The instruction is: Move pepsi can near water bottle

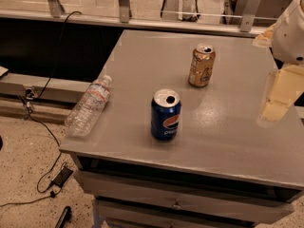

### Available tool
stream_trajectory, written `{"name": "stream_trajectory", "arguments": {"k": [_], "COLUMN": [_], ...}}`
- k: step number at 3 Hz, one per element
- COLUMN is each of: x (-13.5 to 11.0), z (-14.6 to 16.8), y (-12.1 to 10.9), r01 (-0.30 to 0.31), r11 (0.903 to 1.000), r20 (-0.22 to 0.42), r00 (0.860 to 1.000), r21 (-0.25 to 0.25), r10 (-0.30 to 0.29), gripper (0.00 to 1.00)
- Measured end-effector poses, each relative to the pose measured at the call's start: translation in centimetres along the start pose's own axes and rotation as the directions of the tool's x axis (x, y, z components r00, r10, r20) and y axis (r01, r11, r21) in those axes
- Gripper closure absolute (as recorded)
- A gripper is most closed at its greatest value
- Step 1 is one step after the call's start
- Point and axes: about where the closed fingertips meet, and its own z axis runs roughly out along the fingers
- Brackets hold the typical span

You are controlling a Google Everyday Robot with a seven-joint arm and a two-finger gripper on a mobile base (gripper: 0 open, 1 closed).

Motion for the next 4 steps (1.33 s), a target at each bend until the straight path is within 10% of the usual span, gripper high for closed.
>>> {"name": "stream_trajectory", "arguments": {"k": [2, 4], "x": [-0.9, -10.4], "z": [-0.1, 1.3], "y": [0.1, 3.9], "r01": [0.031, 0.241], "r11": [0.9995, 0.9704], "r20": [0.031, 0.135], "r00": [0.999, 0.962], "r21": [0.004, -0.01], "r10": [-0.032, -0.238], "gripper": [0.0, 0.0]}}
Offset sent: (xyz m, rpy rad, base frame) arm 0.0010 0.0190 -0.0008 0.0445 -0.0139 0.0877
